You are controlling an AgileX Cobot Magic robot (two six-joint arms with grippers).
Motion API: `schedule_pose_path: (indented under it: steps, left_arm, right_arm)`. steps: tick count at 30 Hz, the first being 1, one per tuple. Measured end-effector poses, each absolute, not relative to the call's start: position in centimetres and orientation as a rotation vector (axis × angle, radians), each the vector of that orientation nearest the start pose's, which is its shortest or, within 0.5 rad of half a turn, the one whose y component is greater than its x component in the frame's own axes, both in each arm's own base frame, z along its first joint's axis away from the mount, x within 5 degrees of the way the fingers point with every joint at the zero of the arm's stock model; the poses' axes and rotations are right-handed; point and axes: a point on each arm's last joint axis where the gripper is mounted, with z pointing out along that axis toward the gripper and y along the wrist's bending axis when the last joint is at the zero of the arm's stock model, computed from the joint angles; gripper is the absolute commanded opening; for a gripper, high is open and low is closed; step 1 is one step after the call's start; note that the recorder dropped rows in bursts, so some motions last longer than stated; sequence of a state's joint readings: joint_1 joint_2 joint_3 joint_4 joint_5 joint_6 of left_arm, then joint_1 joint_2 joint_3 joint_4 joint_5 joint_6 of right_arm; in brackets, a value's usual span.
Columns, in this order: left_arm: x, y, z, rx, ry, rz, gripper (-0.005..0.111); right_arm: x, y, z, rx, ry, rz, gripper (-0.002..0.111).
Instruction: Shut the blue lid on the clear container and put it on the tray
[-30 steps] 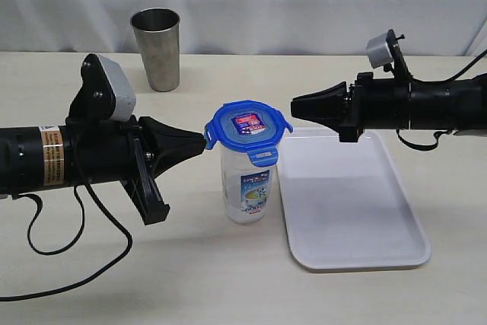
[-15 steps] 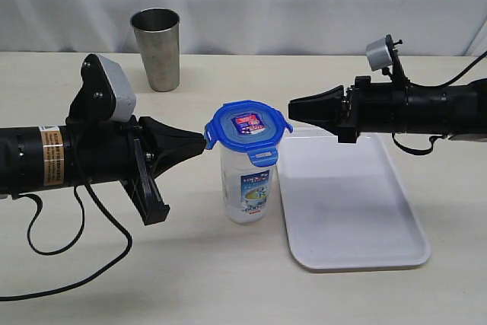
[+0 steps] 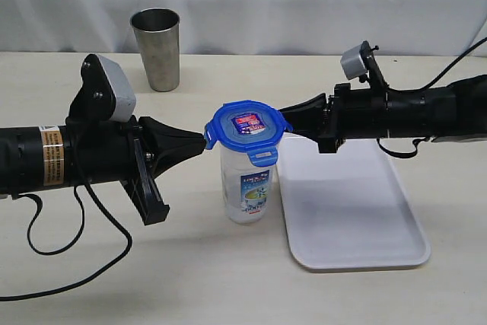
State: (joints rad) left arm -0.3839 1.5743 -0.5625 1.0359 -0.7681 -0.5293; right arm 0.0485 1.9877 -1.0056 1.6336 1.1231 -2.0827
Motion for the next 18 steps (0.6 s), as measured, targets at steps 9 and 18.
schedule_pose_path:
  steps: [9,18]
  left_arm:
    - [23.3,-15.3,18.5,1.079,1.685,-0.669,0.0]
    - [23.3,-15.3,18.5,1.079,1.685,-0.669,0.0]
  right_arm:
    - [34.7,9.7,16.1,-0.955,1.828,1.027,0.004]
    - [34.3,9.8,16.9,-1.012,1.81,1.015,0.004]
